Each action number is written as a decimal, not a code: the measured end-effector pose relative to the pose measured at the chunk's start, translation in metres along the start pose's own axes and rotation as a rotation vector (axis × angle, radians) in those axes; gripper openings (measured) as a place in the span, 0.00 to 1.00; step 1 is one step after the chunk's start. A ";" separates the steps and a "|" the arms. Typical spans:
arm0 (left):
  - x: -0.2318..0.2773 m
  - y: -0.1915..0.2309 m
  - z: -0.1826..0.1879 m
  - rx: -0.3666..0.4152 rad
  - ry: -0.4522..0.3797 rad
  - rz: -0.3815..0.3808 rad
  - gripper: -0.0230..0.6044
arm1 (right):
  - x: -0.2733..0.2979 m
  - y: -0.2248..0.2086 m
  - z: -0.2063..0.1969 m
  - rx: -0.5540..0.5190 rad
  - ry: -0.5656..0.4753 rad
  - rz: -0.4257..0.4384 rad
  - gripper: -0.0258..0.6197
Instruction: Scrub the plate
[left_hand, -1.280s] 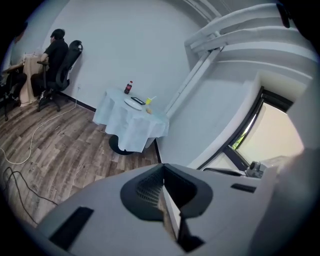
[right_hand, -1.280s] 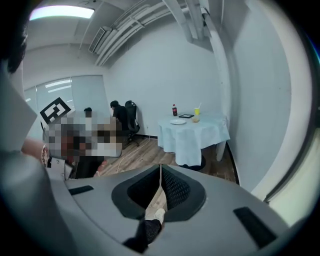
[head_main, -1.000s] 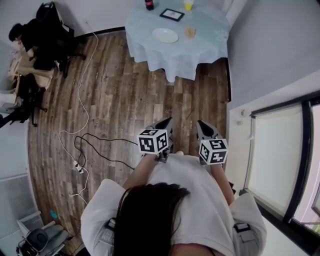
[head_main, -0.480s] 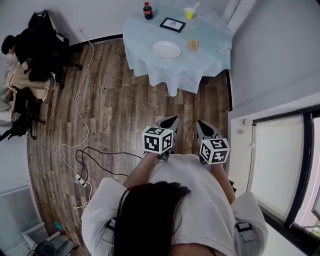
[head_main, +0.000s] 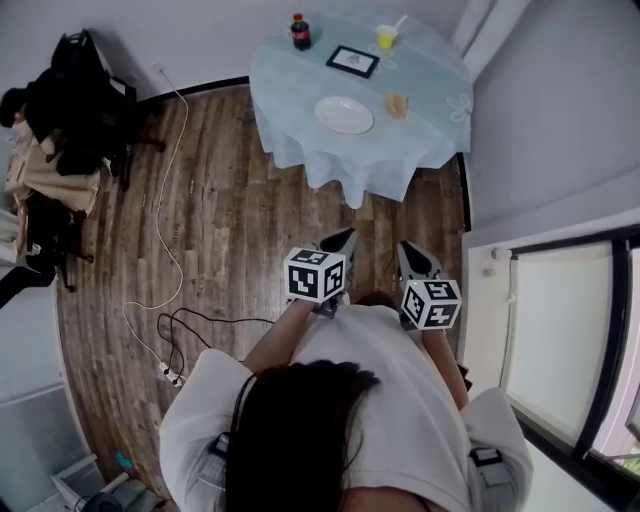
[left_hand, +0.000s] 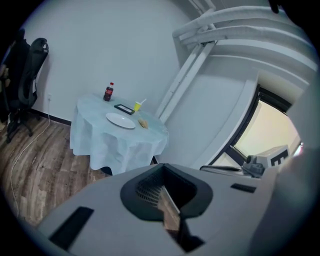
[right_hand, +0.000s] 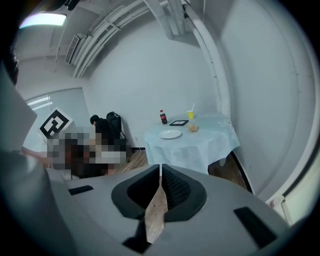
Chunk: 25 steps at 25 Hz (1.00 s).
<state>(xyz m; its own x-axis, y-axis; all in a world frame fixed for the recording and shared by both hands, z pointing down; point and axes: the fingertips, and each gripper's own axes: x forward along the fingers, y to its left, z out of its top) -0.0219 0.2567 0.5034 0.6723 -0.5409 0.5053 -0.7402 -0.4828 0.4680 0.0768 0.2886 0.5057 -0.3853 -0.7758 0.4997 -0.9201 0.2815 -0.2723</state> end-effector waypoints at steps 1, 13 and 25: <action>-0.001 0.002 0.003 0.004 -0.003 -0.004 0.05 | 0.003 0.002 0.001 -0.002 0.003 0.001 0.10; -0.008 0.027 0.021 -0.039 -0.047 -0.009 0.05 | 0.025 0.010 0.009 -0.012 0.026 0.014 0.10; 0.000 0.065 0.041 -0.074 -0.075 0.083 0.05 | 0.064 -0.005 0.032 -0.015 0.029 0.037 0.10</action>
<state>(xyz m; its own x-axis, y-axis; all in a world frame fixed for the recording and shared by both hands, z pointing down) -0.0704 0.1971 0.5035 0.6041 -0.6285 0.4900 -0.7887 -0.3837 0.4803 0.0593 0.2197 0.5125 -0.4206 -0.7483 0.5129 -0.9061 0.3185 -0.2784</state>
